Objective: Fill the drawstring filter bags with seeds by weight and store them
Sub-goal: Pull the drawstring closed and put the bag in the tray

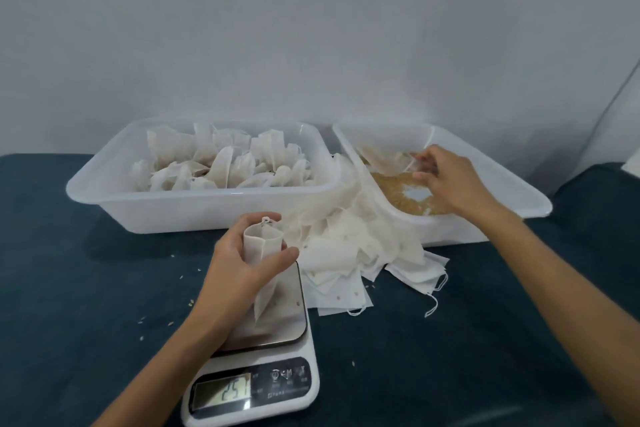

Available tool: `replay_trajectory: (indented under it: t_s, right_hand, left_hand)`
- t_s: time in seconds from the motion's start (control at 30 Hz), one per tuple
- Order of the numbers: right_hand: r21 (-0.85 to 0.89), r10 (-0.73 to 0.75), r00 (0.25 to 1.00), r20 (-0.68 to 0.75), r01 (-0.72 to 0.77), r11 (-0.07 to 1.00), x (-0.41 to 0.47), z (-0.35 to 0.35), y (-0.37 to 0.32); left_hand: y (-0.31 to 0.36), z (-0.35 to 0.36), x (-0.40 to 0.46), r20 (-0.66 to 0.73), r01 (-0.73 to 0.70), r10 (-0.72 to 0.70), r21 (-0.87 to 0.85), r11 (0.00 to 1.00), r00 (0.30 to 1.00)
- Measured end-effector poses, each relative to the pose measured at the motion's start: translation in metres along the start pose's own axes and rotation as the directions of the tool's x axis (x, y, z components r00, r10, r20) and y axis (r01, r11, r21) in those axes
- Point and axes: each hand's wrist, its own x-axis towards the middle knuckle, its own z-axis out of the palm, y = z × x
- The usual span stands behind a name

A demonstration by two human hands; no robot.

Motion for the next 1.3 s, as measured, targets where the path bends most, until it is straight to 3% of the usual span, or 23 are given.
replay_trajectory:
  t_s: [0.17, 0.37, 0.77, 0.9, 0.97, 1.03, 1.1, 1.3]
  right_hand:
    - [-0.252, 0.221, 0.974, 0.058, -0.200, 0.947, 0.024, 0.006, 0.028]
    - [-0.513, 0.386, 0.905, 0.180, -0.249, 0.822, 0.036, 0.019, 0.041]
    - [-0.570, 0.399, 0.889, 0.224, -0.213, 0.794, 0.032, 0.022, 0.030]
    - [-0.409, 0.200, 0.979, -0.028, -0.194, 0.892, 0.022, 0.018, 0.017]
    - [-0.120, 0.063, 0.974, -0.217, -0.090, 0.989, 0.006, 0.021, -0.004]
    - [0.242, -0.023, 0.947, -0.320, 0.105, 0.965, -0.018, 0.030, -0.035]
    - [0.437, -0.099, 0.947, -0.305, 0.232, 0.869, -0.044, 0.042, -0.067]
    - [0.552, -0.200, 0.964, -0.174, 0.264, 0.791, -0.077, 0.079, -0.097]
  left_hand:
    - [0.003, 0.001, -0.001, 0.000, -0.007, 0.007, -0.004, 1.000, 1.000]
    - [0.000, 0.002, -0.001, -0.007, -0.032, 0.032, 0.011, 0.999, 0.999]
    - [-0.007, 0.004, 0.003, 0.009, -0.076, 0.077, -0.066, 0.995, 0.997]
    - [-0.002, 0.002, 0.005, -0.009, -0.094, 0.094, -0.084, 0.992, 0.996]
    - [0.002, -0.002, 0.007, -0.004, -0.079, 0.079, -0.103, 0.992, 0.997]
    - [0.009, -0.008, 0.013, -0.014, -0.068, 0.067, -0.103, 0.992, 0.998]
    - [0.018, -0.018, 0.024, -0.056, -0.082, 0.081, -0.024, 0.996, 0.995]
    - [0.045, -0.080, 0.097, -0.282, -0.127, 0.230, 0.340, 0.932, 0.931]
